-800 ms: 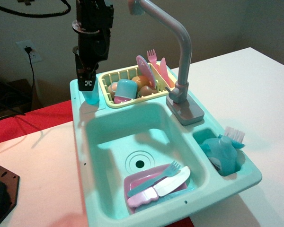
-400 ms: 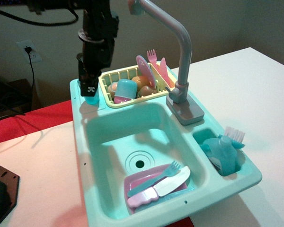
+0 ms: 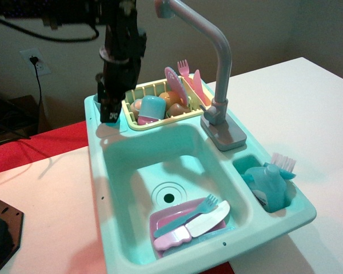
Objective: Put cup from counter to sink
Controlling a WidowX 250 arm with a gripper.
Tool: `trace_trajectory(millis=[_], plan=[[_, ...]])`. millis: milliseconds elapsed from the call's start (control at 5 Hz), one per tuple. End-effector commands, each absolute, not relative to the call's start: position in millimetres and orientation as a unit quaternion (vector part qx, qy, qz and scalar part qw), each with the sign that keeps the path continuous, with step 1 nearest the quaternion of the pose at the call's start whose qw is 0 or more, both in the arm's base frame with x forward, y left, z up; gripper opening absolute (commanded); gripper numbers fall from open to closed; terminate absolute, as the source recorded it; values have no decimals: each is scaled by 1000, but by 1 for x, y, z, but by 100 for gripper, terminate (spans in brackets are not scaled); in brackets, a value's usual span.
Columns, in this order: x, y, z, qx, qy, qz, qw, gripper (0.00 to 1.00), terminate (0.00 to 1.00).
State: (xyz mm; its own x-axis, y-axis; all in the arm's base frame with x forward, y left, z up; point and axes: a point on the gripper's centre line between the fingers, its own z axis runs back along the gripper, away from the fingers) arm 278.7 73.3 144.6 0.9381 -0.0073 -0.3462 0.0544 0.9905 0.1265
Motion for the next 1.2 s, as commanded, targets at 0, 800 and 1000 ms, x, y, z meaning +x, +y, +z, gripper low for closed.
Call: trace_trajectory(millis=[0, 800, 1000], plan=[[271, 79, 159, 79, 135, 0, 988, 0, 0], [287, 75, 183, 76, 108, 3, 991, 0, 0], [311, 67, 221, 88, 82, 10, 993, 0, 0]])
